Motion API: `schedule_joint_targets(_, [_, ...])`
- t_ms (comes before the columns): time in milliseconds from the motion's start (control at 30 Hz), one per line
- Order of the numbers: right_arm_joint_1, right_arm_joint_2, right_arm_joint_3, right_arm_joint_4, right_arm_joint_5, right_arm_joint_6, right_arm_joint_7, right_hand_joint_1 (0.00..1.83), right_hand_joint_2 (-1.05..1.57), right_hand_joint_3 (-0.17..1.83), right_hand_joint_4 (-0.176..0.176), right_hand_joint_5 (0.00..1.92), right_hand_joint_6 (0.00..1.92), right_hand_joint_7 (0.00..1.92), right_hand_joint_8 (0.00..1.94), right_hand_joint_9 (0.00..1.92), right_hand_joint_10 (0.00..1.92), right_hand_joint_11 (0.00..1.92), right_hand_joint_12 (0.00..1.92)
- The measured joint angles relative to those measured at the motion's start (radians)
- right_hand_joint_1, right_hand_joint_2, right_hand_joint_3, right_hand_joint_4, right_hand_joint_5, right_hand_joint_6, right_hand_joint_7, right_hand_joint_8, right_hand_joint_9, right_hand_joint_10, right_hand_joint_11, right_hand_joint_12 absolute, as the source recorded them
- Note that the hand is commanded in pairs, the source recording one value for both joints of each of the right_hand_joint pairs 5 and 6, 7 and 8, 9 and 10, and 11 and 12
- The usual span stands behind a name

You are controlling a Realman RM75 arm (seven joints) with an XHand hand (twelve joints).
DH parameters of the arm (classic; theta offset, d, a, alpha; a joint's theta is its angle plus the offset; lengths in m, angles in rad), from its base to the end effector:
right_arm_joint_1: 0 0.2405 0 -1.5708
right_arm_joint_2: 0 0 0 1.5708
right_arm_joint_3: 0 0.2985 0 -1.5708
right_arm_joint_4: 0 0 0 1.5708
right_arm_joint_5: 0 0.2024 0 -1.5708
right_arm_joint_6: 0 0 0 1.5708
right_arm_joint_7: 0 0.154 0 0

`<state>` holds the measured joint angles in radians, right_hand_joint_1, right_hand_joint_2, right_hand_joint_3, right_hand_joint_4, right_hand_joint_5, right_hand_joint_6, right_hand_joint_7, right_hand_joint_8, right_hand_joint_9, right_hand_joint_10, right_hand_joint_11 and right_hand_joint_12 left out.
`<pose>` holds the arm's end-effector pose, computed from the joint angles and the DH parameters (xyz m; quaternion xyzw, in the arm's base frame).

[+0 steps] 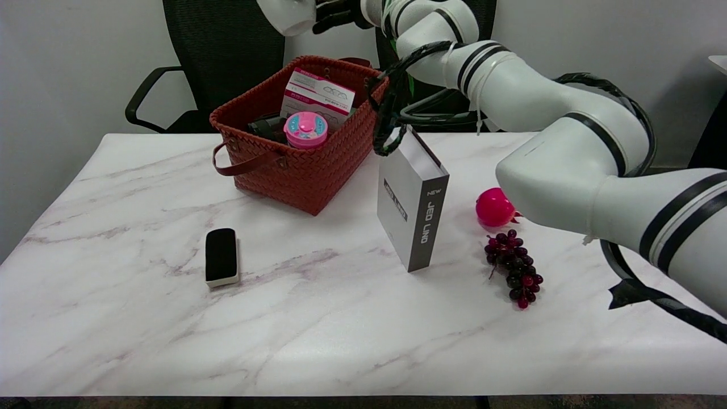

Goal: Place the potted plant into the brown storage basket.

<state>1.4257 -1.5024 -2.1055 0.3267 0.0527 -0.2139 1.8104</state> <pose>-0.0240 -0.6480 0.2411 0.5458 -0.4491 0.4196 0.5696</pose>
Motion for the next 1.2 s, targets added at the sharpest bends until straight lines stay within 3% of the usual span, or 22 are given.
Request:
schedule_joint_targets(567, [-0.016,0.063,0.018,-0.073,-0.206,-0.019,0.081,1.14,1.44,0.65,0.000,0.98,0.98,1.23,1.23,1.20,1.20,1.02,1.02])
schedule_joint_targets(1200, [-0.024,0.066,0.014,-0.105,-0.276,-0.035,0.109,1.11,1.45,0.69,0.000,0.99,0.99,1.24,1.24,1.21,1.21,1.02,1.02])
